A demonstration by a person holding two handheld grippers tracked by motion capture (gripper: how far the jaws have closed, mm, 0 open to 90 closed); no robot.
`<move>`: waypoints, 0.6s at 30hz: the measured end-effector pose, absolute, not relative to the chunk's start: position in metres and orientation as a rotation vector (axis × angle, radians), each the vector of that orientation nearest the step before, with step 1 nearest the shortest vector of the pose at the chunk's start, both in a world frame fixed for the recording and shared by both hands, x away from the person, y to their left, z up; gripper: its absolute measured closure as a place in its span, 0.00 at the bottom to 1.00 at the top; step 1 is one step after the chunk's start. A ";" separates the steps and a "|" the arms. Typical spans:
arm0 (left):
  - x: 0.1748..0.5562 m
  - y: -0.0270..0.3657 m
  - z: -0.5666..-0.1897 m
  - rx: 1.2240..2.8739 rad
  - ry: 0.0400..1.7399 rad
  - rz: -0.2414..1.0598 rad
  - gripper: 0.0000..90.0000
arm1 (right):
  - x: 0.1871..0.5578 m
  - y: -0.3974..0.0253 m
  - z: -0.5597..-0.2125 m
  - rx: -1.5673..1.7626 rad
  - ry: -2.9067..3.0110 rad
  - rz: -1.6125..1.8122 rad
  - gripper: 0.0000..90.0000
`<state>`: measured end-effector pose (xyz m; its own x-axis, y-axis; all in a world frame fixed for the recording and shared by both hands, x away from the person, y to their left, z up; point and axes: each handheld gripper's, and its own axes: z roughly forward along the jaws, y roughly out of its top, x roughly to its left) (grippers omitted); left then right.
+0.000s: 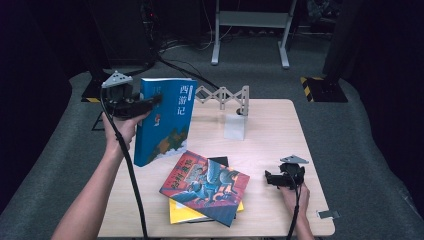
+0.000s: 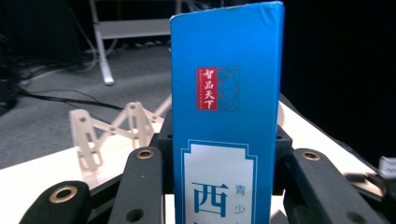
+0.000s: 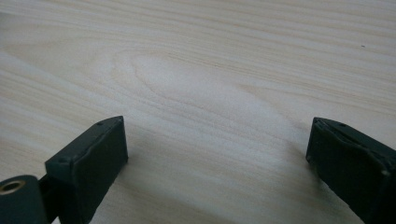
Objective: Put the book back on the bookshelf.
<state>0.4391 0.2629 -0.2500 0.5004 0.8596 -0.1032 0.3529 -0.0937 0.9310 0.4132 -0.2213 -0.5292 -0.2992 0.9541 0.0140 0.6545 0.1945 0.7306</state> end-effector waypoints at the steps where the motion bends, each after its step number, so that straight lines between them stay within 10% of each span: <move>1: 0.441 0.264 -0.250 1.675 1.045 0.607 0.69 | 0.413 -0.221 -0.529 1.499 2.029 0.893 0.05; 18: 0.471 0.265 -0.270 1.590 1.120 0.766 0.69 | 0.413 -0.221 -0.529 1.497 2.036 0.896 0.05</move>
